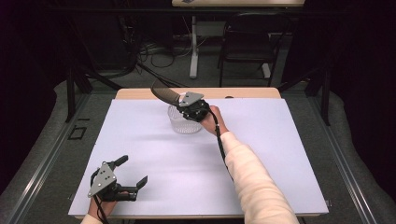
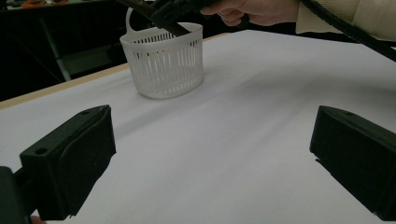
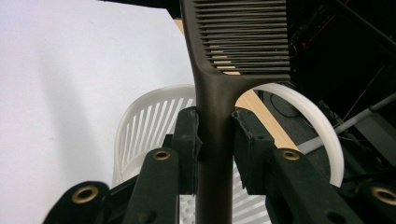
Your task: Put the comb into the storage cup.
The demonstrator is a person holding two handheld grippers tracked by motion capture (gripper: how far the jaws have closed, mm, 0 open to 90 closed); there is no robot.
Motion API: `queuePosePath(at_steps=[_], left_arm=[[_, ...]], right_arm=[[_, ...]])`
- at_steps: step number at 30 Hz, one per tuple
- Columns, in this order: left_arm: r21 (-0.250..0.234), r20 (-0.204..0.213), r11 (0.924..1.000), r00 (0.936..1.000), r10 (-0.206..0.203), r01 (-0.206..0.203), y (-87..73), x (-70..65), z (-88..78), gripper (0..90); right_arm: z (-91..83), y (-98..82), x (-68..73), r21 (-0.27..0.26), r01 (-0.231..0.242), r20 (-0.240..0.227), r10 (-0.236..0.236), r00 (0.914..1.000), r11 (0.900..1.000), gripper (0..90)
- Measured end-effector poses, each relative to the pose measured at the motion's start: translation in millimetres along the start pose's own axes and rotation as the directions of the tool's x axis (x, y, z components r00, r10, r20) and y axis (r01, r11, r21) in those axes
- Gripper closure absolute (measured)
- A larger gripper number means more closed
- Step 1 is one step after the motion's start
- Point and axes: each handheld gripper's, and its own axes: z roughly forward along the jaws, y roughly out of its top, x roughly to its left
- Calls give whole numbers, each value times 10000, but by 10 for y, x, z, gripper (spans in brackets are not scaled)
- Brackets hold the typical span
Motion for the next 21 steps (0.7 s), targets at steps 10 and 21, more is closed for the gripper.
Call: queuePosePath(at_steps=[10, 21], left_arm=[[4, -23, 10000, 10000, 9, -9, 1, 0, 0, 2], [0, -25, 10000, 10000, -7, 7, 1, -1, -3, 2]], right_arm=[[21, -18, -1, 300, -53, 12, 53, 10000, 9995, 718], [18, -16, -16, 475, -438, -57, 441, 9990, 9979, 565]])
